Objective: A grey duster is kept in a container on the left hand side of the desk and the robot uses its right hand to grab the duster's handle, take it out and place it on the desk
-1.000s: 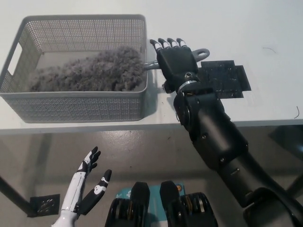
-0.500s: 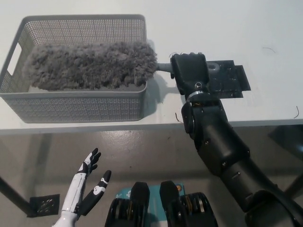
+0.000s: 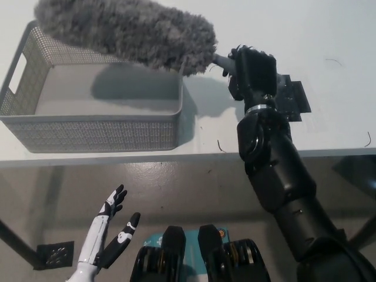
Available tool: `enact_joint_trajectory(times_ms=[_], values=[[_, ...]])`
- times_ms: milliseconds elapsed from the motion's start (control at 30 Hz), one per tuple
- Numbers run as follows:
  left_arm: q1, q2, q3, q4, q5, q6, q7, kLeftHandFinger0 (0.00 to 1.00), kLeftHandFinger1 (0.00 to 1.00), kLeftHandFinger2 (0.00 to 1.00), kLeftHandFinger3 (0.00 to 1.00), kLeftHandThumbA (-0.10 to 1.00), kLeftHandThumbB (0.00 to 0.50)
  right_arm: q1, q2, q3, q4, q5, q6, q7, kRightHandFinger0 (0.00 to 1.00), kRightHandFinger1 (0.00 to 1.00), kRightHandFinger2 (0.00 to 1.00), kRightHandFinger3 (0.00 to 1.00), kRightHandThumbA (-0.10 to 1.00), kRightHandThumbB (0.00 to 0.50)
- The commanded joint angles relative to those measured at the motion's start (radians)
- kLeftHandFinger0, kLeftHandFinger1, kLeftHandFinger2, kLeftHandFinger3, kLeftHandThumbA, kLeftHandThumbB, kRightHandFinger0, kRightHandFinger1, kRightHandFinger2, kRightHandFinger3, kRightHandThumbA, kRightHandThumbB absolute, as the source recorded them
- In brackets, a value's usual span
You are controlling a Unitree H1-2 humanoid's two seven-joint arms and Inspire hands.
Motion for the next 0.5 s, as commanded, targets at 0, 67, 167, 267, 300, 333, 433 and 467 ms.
enact_joint_trajectory(times_ms=[0, 67, 167, 267, 300, 333, 433, 467], values=[[-0.023, 0.017, -0.015, -0.018, 0.015, -0.038, 0.001, 1.0, 1.0, 1.0, 1.0, 0.73, 0.02, -0.087, 0.078, -0.202, -0.157, 0.445, -0.226, -0.087, 0.0, 0.16, 0.53, 0.46, -0.1, 0.142], [-0.022, 0.015, -0.015, -0.021, 0.009, -0.027, -0.003, 1.0, 1.0, 1.0, 1.0, 0.73, 0.041, -0.1, 0.098, -0.259, -0.202, 0.54, -0.211, -0.045, 0.0, 0.13, 0.47, 0.4, -0.1, 0.156], [-0.031, 0.014, -0.016, -0.013, 0.018, -0.029, 0.004, 1.0, 1.0, 1.0, 1.0, 0.73, 0.044, -0.117, 0.098, -0.284, -0.229, 0.563, -0.187, -0.034, 0.0, 0.12, 0.46, 0.38, -0.1, 0.161], [-0.031, 0.016, -0.018, -0.017, 0.017, -0.025, 0.001, 1.0, 1.0, 1.0, 1.0, 0.74, 0.044, -0.12, 0.088, -0.289, -0.25, 0.553, -0.157, -0.021, 0.0, 0.1, 0.45, 0.27, -0.1, 0.152], [-0.031, 0.017, -0.02, -0.022, 0.023, -0.018, 0.0, 1.0, 1.0, 1.0, 1.0, 0.74, 0.044, -0.117, 0.069, -0.275, -0.247, 0.52, -0.155, -0.029, 0.0, 0.07, 0.41, 0.26, -0.1, 0.162], [-0.031, 0.018, -0.021, -0.024, 0.025, -0.017, 0.0, 1.0, 1.0, 1.0, 1.0, 0.72, 0.046, -0.114, 0.059, -0.268, -0.242, 0.506, -0.16, -0.032, 0.0, 0.04, 0.38, 0.23, -0.1, 0.175], [-0.027, 0.021, -0.022, -0.035, 0.025, -0.006, -0.002, 1.0, 1.0, 1.0, 1.0, 0.71, 0.051, -0.098, 0.018, -0.254, -0.211, 0.498, -0.201, -0.024, 0.0, 0.04, 0.39, 0.2, -0.1, 0.165], [-0.026, 0.023, -0.023, -0.04, 0.026, -0.004, -0.002, 1.0, 1.0, 1.0, 1.0, 0.7, 0.048, -0.088, 0.001, -0.243, -0.212, 0.472, -0.176, -0.025, 0.0, 0.03, 0.4, 0.22, -0.1, 0.164]])
